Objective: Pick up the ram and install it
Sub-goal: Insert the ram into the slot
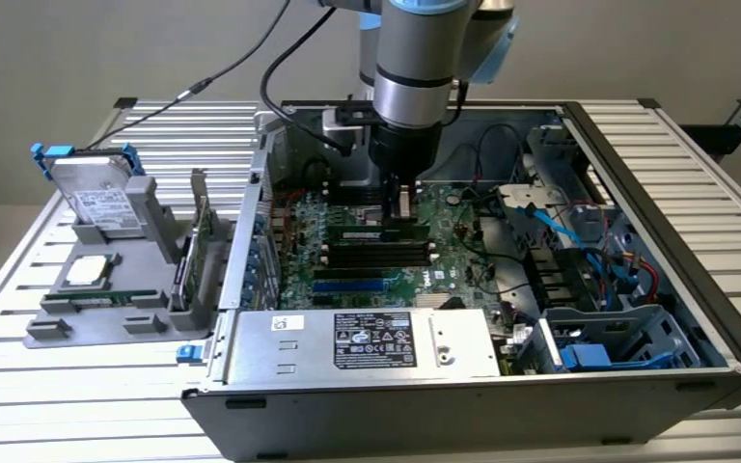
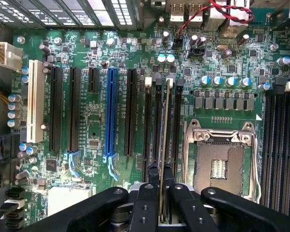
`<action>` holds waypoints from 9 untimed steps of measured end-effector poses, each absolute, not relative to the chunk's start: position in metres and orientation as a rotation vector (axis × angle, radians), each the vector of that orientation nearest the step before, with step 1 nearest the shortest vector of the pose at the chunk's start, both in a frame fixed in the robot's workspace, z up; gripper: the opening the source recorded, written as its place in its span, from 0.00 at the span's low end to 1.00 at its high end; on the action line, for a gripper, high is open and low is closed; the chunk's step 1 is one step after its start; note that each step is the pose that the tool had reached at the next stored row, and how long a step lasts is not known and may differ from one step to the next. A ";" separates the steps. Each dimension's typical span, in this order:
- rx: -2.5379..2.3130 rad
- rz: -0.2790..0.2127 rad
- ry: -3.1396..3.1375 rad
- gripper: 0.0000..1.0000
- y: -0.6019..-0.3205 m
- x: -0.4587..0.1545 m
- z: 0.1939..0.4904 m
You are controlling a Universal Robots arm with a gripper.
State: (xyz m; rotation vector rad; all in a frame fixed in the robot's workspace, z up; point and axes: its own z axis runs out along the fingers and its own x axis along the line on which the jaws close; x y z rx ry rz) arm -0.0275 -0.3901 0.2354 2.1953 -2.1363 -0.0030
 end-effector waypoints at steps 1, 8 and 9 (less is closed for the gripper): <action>2.195 -0.002 -2.136 0.14 -0.390 -0.028 0.235; 2.198 0.001 -2.130 0.14 -0.390 -0.028 0.233; 2.200 0.001 -2.128 0.14 -0.390 -0.028 0.233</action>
